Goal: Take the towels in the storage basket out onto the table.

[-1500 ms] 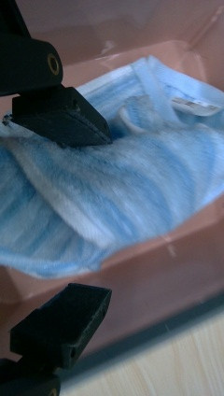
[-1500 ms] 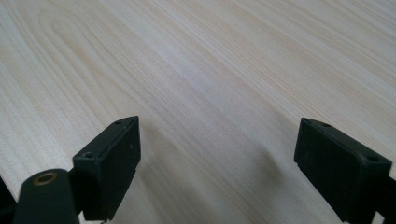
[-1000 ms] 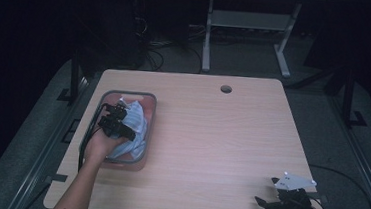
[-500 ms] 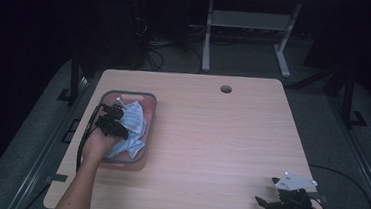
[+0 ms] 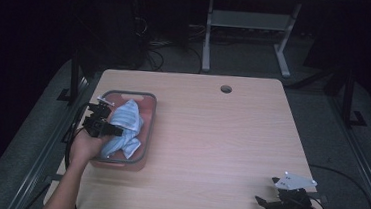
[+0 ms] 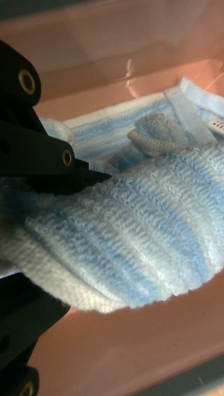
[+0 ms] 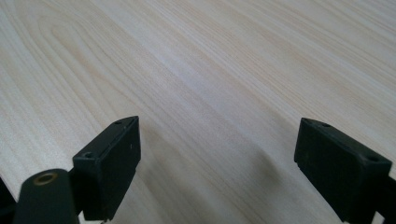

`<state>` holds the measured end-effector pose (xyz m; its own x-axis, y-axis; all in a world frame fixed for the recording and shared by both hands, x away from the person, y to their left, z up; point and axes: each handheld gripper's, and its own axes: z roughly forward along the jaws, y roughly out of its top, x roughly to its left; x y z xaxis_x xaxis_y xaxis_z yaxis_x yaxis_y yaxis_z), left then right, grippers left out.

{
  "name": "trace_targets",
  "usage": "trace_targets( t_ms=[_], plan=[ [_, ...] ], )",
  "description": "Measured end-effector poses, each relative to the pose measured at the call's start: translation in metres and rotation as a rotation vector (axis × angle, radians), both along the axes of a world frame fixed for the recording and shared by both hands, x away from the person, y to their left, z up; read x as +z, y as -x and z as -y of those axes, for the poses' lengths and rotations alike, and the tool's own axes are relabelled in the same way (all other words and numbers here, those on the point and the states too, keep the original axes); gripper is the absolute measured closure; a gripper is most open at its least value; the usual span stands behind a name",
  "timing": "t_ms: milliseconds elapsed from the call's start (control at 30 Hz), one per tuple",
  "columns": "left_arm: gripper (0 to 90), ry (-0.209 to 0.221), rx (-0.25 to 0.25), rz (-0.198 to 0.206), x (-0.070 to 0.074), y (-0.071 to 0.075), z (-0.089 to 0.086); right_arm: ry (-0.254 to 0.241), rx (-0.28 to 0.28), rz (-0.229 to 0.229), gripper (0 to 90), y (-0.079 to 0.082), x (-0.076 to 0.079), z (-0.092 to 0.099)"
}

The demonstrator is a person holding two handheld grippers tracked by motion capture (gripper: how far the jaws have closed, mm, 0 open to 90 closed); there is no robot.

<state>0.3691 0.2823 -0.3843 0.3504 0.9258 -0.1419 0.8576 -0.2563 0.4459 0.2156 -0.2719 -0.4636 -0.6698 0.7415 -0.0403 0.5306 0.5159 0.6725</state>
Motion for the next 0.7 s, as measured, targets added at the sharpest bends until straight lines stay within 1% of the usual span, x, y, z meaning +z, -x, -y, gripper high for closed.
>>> trace_targets(
  t_ms=[33, 133, 200, 233, 267, 300, 333, 367, 467, 500, 533, 567, 600, 633, 667, 700],
  plan=[
    [68.1, 0.003, 0.001, 0.012, 0.004, 0.002, -0.002, 0.001, 0.0, 0.0, 14.0, 0.0, 0.0, 0.0],
    [68.1, 0.013, 0.0, 0.02, 0.007, 0.004, -0.004, 0.001, -0.002, 0.001, 14.0, 0.0, 0.0, 0.0],
    [68.0, 0.024, 0.005, 0.038, 0.012, 0.007, -0.005, 0.002, 0.002, 0.003, 14.0, 0.0, 0.0, 0.001],
    [67.9, 0.047, 0.003, 0.053, 0.016, 0.008, -0.006, -0.002, -0.004, 0.008, 14.0, 0.0, 0.001, 0.002],
    [67.9, 0.047, 0.003, 0.053, 0.016, 0.008, -0.006, -0.002, -0.004, 0.008, 14.0, 0.0, 0.001, 0.002],
    [67.9, 0.061, 0.0, 0.064, 0.019, 0.01, -0.006, -0.003, -0.008, 0.008, 14.0, 0.0, 0.001, 0.002],
    [67.9, 0.061, 0.0, 0.064, 0.019, 0.01, -0.006, -0.003, -0.008, 0.008, 14.0, 0.0, 0.001, 0.002],
    [67.9, 0.071, -0.003, 0.073, 0.023, 0.012, -0.005, -0.004, -0.008, 0.009, 14.0, 0.0, 0.001, 0.003],
    [67.9, 0.072, -0.011, 0.077, 0.026, 0.013, -0.003, -0.005, -0.011, 0.008, 14.0, 0.0, 0.001, 0.003],
    [67.8, 0.081, -0.019, 0.085, 0.029, 0.014, -0.002, -0.004, -0.012, 0.008, 14.0, 0.0, 0.001, 0.003],
    [67.8, 0.081, -0.019, 0.085, 0.029, 0.014, -0.002, -0.004, -0.012, 0.008, 14.0, 0.0, 0.001, 0.003],
    [67.8, 0.096, -0.028, 0.092, 0.032, 0.015, 0.0, -0.004, -0.012, 0.008, 14.0, 0.0, 0.001, 0.003],
    [67.8, 0.096, -0.028, 0.092, 0.032, 0.015, 0.0, -0.004, -0.012, 0.008, 14.0, 0.0, 0.001, 0.003],
    [67.8, 0.112, -0.036, 0.099, 0.035, 0.016, 0.0, -0.004, -0.015, 0.011, 14.0, 0.0, 0.001, 0.003],
    [67.7, 0.112, -0.036, 0.099, 0.035, 0.016, 0.0, -0.004, -0.015, 0.011, 14.0, 0.0, 0.001, 0.003],
    [67.4, 0.153, -0.038, 0.103, 0.039, 0.016, 0.0, -0.004, -0.014, 0.012, 14.0, 0.0, 0.001, 0.004]
  ],
)
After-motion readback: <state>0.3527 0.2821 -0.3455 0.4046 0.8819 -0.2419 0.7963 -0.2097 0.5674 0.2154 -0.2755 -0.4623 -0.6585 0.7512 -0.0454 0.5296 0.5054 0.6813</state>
